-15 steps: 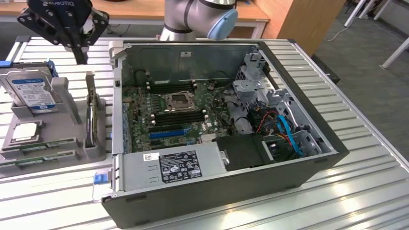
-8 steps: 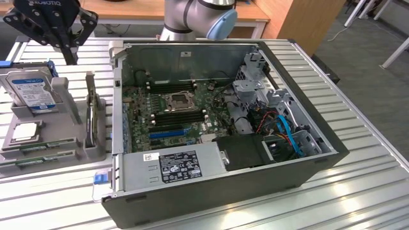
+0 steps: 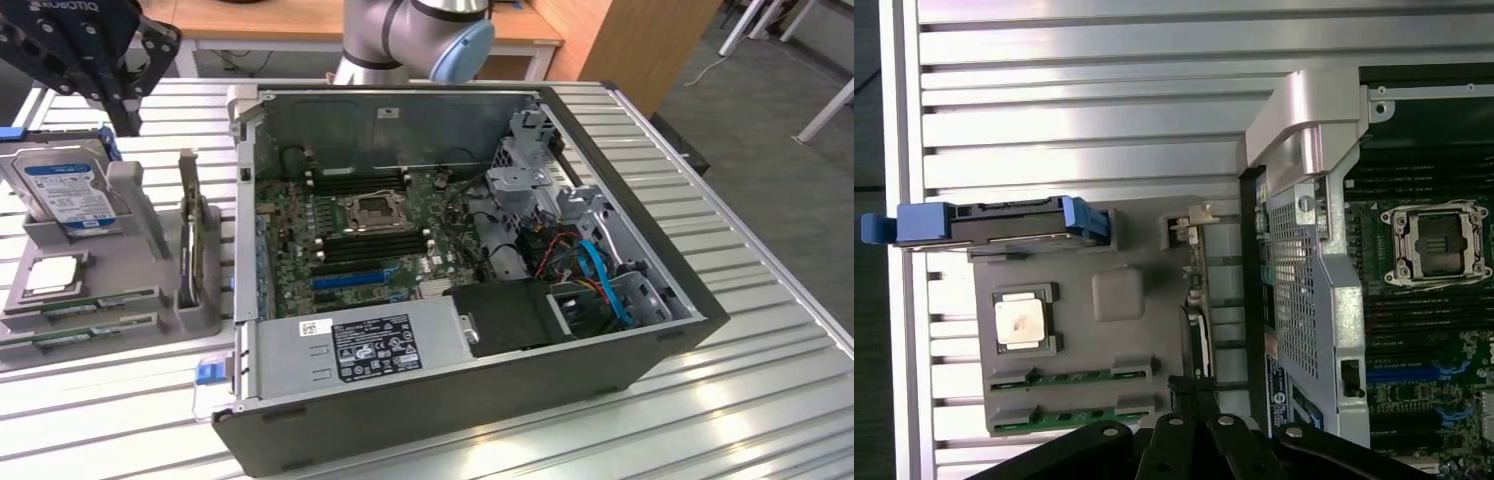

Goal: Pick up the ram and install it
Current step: 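Reach for the ram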

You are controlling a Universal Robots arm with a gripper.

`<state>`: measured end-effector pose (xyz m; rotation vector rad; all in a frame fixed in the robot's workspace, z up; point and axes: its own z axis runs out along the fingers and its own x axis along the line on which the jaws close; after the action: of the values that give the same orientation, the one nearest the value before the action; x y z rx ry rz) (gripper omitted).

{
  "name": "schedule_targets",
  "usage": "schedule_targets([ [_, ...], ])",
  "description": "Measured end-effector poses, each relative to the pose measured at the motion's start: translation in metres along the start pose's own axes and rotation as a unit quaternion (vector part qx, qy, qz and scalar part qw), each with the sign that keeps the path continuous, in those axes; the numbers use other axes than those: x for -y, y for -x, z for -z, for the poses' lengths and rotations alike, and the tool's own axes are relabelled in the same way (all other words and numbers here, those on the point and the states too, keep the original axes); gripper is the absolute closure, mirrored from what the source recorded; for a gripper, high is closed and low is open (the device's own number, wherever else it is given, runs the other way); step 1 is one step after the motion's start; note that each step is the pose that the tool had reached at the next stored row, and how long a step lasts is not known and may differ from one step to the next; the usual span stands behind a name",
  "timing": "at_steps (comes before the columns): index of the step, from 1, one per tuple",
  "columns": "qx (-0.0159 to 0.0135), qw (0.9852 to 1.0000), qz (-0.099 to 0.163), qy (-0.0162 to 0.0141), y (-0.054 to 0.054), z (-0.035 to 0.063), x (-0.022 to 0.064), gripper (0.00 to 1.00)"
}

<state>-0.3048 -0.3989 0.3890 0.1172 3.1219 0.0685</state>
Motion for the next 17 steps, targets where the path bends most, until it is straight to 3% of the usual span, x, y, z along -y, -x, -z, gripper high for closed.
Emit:
schedule_targets([
  [17, -0.0017, 1.0, 0.0, -0.0001, -0.035, -0.0006, 0.0027, 0.9],
])
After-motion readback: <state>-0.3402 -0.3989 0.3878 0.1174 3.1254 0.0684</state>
